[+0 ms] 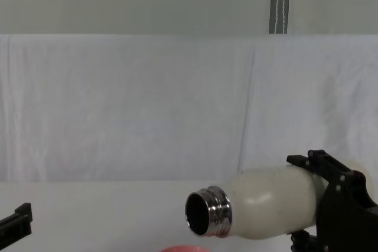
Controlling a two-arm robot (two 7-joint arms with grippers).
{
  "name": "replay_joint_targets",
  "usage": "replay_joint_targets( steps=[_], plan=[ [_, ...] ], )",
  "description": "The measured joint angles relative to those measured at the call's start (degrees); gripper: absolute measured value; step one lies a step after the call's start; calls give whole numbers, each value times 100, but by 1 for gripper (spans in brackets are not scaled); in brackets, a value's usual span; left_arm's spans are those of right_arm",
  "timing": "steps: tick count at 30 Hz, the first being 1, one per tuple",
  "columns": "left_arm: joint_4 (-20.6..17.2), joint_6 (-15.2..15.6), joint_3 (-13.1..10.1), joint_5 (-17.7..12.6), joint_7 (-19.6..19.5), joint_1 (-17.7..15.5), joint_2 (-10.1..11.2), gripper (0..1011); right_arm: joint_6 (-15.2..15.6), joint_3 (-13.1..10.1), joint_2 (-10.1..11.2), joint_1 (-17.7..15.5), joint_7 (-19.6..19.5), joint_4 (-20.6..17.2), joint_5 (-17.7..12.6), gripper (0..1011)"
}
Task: Grasp the thermos with one hand and pour water into the cup lid.
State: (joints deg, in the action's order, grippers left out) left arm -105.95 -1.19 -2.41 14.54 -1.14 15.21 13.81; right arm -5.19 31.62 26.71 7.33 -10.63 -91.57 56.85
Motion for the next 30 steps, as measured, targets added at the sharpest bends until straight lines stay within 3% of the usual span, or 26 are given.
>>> replay_joint_targets(
  steps=[30],
  plan=[
    [0, 0, 0, 0, 0, 0, 0, 1001, 44, 51, 47, 44, -57, -3, 98, 950]
  ],
)
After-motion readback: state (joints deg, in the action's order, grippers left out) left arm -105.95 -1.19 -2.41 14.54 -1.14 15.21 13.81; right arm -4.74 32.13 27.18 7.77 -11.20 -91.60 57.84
